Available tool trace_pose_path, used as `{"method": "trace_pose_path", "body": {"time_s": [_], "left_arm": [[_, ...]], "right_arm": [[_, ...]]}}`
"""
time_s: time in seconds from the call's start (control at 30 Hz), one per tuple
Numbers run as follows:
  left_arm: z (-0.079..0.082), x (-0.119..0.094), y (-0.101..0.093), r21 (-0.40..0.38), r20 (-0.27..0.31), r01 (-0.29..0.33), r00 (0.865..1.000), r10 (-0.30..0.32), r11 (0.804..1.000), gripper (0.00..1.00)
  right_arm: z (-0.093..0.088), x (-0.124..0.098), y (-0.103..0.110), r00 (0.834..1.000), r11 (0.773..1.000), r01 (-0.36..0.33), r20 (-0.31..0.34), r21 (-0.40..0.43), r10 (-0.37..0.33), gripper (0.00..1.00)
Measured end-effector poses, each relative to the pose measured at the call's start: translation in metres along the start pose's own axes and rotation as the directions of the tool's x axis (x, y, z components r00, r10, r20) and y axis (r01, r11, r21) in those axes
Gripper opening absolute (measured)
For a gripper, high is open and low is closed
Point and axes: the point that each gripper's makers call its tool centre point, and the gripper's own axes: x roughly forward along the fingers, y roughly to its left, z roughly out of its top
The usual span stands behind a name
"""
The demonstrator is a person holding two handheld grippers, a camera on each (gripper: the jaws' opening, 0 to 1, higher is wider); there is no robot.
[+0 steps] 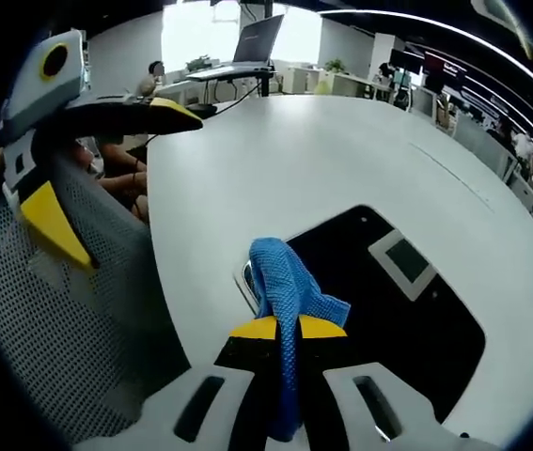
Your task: Wipe the mirror surface with the cleaning cloth until all visible marks leave the cleaned area.
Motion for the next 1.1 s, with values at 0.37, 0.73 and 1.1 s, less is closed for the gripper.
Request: {"method": "trace_pose_path", "body": {"time_s": [0.37,0.73,1.1], "left_arm": [[0.000,0.000,0.000,0.000,0.000,-0.001,1.000,0.001,1.000,0.76],[0.000,0.000,0.000,-0.001,0.003,0.000,1.000,0.000,1.000,0.76],[0.001,0.000,0.000,-0.002,0.009,-0.001,1.000,0.001,1.000,0.76]], "right_arm": [[-0.001,-0.001,0.000,1.000,1.000,0.004,0.007,0.000,-0.004,0.00],[-0.017,-0.013,-0.013,1.000,0.999,0.026,0.003,0.032,-0.026,0.00],[-0.030,-0.023,-0.023,0.999,0.997,0.051,-0.001,0.063,-0.051,0.00]]}}
